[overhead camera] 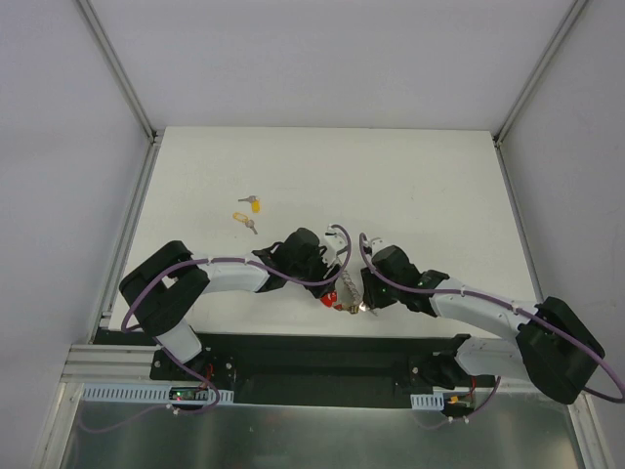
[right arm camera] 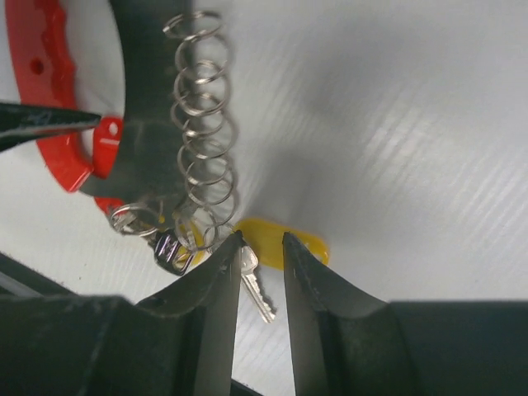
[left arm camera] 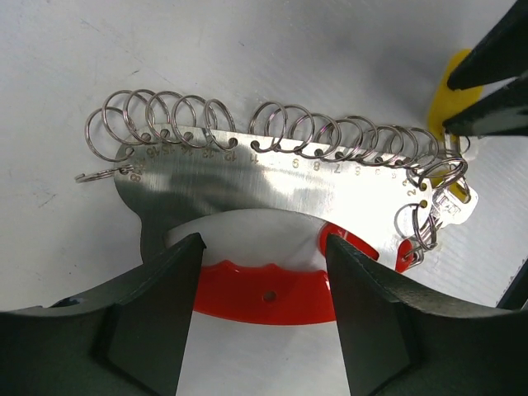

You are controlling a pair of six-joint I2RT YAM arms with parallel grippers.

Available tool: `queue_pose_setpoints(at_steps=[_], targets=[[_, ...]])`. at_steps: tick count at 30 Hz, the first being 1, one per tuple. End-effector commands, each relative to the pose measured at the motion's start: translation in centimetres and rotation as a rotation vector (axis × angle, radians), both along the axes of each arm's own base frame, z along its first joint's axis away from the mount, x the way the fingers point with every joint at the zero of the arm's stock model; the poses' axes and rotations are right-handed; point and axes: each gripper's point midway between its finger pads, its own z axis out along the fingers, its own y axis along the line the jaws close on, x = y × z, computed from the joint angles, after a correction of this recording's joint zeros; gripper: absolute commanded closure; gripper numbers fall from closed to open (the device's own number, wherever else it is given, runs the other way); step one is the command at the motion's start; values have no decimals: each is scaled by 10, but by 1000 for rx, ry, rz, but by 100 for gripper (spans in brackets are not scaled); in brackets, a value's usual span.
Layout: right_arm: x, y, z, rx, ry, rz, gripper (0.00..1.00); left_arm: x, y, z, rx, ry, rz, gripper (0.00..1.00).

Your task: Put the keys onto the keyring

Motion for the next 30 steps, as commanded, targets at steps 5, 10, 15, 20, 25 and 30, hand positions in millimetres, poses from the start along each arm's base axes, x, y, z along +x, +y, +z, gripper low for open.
queue_pose_setpoints(at_steps=[5, 10, 15, 20, 25, 30], targets=[[25, -30, -5, -48, 34, -184, 69, -10, 29, -22, 155, 63, 65, 39], [41, -27, 3, -52, 7, -175, 69, -9, 46, -29, 228, 55, 108, 39], [51, -13, 19, -3, -46, -93, 69, -5, 68, -34, 309, 21, 169, 39], [56, -2, 40, 53, -98, -43, 68, -4, 70, -33, 309, 26, 183, 39], [58, -4, 54, 87, -166, -42, 66, 1, 59, -1, 223, -25, 181, 37], [43, 16, 57, 195, -143, 59, 63, 8, 46, 42, 100, -114, 180, 33]])
